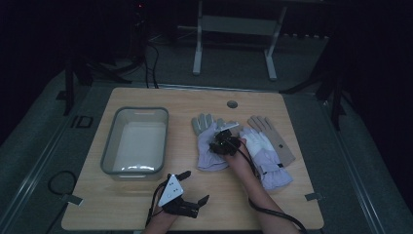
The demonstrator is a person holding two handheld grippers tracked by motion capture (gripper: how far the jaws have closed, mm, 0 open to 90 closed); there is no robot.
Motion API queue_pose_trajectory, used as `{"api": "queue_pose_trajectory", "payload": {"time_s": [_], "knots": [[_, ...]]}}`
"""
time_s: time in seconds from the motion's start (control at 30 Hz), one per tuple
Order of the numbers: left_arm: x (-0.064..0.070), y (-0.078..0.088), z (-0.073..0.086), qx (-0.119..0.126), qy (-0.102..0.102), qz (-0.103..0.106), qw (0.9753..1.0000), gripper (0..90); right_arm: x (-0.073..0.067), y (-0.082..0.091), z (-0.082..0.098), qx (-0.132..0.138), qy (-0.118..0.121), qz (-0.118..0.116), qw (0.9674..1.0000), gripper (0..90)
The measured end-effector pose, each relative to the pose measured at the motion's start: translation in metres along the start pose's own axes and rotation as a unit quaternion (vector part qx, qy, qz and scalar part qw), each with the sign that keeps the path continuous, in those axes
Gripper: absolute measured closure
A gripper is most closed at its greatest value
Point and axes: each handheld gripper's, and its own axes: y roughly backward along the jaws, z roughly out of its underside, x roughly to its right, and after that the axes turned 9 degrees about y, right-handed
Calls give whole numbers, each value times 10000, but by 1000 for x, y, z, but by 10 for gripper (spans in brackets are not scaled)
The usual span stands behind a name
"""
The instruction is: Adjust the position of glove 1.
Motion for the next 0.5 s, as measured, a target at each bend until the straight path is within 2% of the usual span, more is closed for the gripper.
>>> {"api": "queue_pose_trajectory", "payload": {"time_s": [0.03,0.07,0.1,0.2,0.23,0.27,0.3,0.33,0.47,0.5], "knots": [[0,0,0,-4,-2,-1,10000,0,-1,1,-1,4,-12,-14,10000,792],[0,0,0,-4,-2,-1,10000,0,-1,1,-1,4,-12,-14,10000,792],[0,0,0,-10,0,2,10000,0,-4,3,-1,55,-14,1,10000,840],[0,0,0,-4,20,3,10000,0,-7,5,-1,132,-27,9,9999,855],[-1,0,0,-3,26,4,10000,0,-6,11,-1,277,-183,-80,9994,860],[-1,0,0,0,29,5,10000,0,-6,11,-1,277,-183,-80,9994,860],[-1,0,0,0,20,6,10000,0,-7,20,-2,458,-264,-176,9984,862],[-1,0,0,-4,20,6,10000,0,-7,20,-2,458,-264,-176,9984,862],[-1,0,0,0,31,5,10000,0,-10,46,-4,722,-334,-170,9967,865],[-1,0,0,2,26,-1,10000,1,-12,61,-4,866,-406,-118,9953,866]]}}
